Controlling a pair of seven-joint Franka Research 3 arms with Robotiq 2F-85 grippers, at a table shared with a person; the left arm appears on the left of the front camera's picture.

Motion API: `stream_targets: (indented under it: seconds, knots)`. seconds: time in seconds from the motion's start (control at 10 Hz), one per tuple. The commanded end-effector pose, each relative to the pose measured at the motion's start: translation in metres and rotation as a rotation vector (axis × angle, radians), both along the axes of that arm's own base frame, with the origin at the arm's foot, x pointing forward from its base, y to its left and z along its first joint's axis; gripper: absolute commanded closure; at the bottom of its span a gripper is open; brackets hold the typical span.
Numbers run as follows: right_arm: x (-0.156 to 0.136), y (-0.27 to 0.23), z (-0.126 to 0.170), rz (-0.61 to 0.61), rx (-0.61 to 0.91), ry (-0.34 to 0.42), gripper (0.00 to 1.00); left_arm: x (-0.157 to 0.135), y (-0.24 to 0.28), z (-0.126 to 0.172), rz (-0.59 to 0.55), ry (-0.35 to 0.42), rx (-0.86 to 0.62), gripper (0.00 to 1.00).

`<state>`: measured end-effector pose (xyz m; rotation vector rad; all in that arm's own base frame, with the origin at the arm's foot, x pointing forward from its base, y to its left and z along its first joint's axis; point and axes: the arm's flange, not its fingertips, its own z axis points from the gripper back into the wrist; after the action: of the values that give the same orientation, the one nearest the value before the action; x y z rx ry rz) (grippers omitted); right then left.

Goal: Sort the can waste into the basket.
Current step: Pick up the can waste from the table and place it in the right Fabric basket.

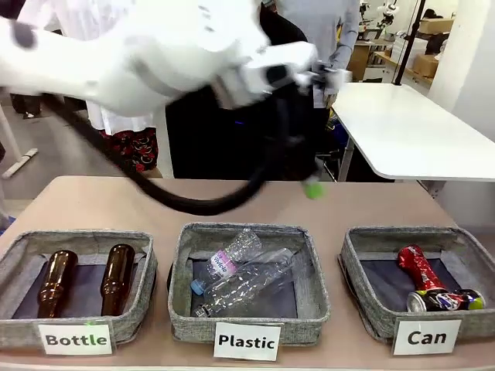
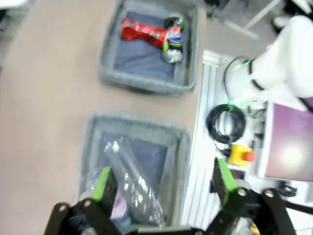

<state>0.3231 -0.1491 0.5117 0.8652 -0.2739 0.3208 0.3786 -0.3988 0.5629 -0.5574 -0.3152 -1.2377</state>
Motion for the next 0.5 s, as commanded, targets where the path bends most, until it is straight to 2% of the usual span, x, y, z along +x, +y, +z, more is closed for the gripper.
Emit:
stream_targets:
  seconds: [0.0, 0.1, 0.2, 0.4]
  knots:
    - [0.033, 0.033, -0.008, 0.031, -0.010, -0.003, 0.00, -0.023, 0.089, -0.010, 0.066, 0.015, -0.071, 0.00]
    - [0.044, 0.059, -0.019, 0.075, 0.033, 0.003, 0.00, -0.026, 0.131, -0.009, 0.150, 0.036, -0.118, 0.00]
    - [0.056, 0.087, -0.032, 0.105, 0.140, 0.020, 0.00, -0.024, 0.172, -0.012, 0.268, 0.071, -0.161, 0.00]
    - [0.074, 0.124, -0.043, -0.009, 0.381, 0.035, 0.00, -0.014, 0.263, -0.029, 0.500, 0.293, -0.294, 0.00]
